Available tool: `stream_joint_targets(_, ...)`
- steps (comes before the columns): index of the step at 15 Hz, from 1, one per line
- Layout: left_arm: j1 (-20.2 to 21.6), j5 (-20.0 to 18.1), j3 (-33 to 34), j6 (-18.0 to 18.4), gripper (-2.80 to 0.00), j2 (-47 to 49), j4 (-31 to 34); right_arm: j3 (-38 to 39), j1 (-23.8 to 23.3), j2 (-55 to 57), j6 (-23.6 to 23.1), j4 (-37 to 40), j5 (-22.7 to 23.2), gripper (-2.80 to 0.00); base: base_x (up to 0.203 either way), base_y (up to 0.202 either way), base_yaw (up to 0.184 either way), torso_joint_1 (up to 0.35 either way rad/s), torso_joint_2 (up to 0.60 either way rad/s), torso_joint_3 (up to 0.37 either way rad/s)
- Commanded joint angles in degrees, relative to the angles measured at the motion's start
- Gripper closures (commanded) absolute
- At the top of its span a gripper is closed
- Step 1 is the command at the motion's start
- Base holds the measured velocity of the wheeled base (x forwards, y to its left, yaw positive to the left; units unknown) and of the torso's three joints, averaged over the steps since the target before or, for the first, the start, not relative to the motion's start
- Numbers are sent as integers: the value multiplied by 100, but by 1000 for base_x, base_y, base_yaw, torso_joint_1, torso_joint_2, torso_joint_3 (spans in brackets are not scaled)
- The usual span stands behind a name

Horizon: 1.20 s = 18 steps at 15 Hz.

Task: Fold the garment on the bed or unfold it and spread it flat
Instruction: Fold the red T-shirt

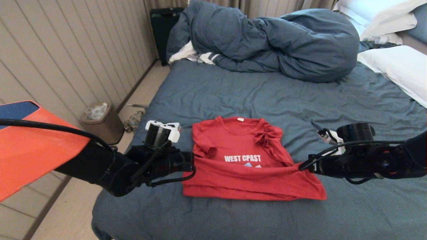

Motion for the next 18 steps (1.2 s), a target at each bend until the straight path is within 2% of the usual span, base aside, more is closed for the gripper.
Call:
stream_joint_targets(1, 92, -6, -312, -3, 0, 494, -20, -351, 91, 448, 5, 12, 7, 0, 0, 0, 0, 0, 0, 0)
stream_joint_targets(7, 381, -23, -1150, 69, 0, 947, 159, -1277, 208, 821, 50, 429, -89, 0, 0, 0, 0, 0, 0, 0)
stream_joint_targets(18, 464, -23, -1841, 219, 0, 1215, 245, -2268, 260, 1038, 50, 1068, -242, 0, 0, 0, 0, 0, 0, 0)
